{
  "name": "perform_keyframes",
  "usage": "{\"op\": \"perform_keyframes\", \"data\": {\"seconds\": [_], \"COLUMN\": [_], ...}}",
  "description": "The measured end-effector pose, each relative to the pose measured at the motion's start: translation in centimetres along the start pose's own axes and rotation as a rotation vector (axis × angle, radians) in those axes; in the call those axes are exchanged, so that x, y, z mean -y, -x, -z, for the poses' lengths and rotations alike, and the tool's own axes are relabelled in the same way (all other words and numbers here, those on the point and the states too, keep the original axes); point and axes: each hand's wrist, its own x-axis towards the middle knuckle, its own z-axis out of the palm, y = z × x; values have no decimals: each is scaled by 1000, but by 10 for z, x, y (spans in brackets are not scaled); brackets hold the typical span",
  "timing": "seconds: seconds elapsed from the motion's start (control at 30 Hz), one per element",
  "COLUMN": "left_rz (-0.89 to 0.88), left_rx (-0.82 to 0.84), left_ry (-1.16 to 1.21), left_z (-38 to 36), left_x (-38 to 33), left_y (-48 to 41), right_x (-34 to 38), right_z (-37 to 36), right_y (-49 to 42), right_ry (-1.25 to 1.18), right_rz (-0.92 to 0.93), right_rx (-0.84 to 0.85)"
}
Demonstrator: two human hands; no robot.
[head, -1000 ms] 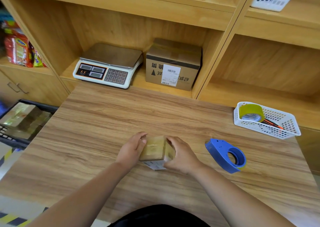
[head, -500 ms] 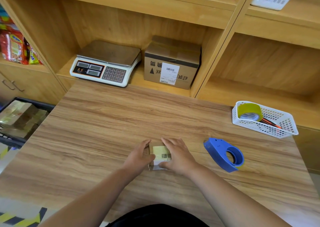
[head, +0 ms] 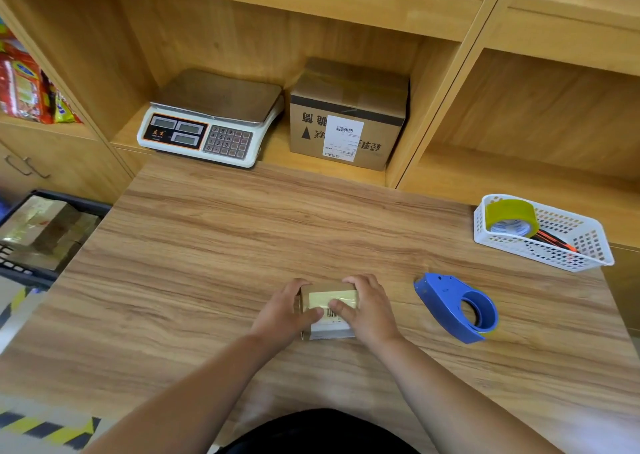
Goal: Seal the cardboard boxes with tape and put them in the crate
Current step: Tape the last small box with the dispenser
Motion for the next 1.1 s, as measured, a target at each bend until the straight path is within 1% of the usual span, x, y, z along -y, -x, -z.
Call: {"op": "perform_keyframes", "data": {"seconds": [0.1, 0.2, 0.3, 0.33, 0.37, 0.47, 0.53, 0.6, 0.7, 0.83, 0.93, 1.03, 1.1], "left_rz": [-53, -125, -147, -148, -147, -140, -140, -144, -147, -179, -198, -205, -200], "left_rx": [-62, -94, -109, -117, -124, -124, -121, -124, -135, -152, -164, -160, -166], "left_ry": [-66, -163, -185, -184, -180, -172, -151, -147, -155, -186, -196, -196, -198], "left_z": [-5, -8, -10, -11, -12, -12, -12, -12, -12, -11, -11, -11, -12], "left_x": [-2, -4, -4, -4, -4, -6, -5, -5, -4, -3, -3, -4, -5], "left_y": [-4, -6, -5, -4, -4, -3, -2, -2, -2, 0, 0, 0, 0], "right_x": [3, 2, 5, 6, 9, 20, 25, 25, 22, 19, 16, 10, 3], "right_z": [-3, -5, -4, -5, -7, -14, -18, -18, -16, -12, -10, -2, 6], "right_y": [-2, -4, -1, 1, 2, 4, 4, 3, 5, 5, 7, 11, 12], "right_ry": [-94, -121, -145, -119, -36, 355, 424, 418, 417, 325, 290, 174, 123], "right_rz": [-26, -21, -15, -25, -43, -161, -204, -210, -148, -103, -191, -336, -420], "right_rx": [-59, -68, -146, -172, -189, -152, -119, -100, -133, -150, -171, -258, -275]}}
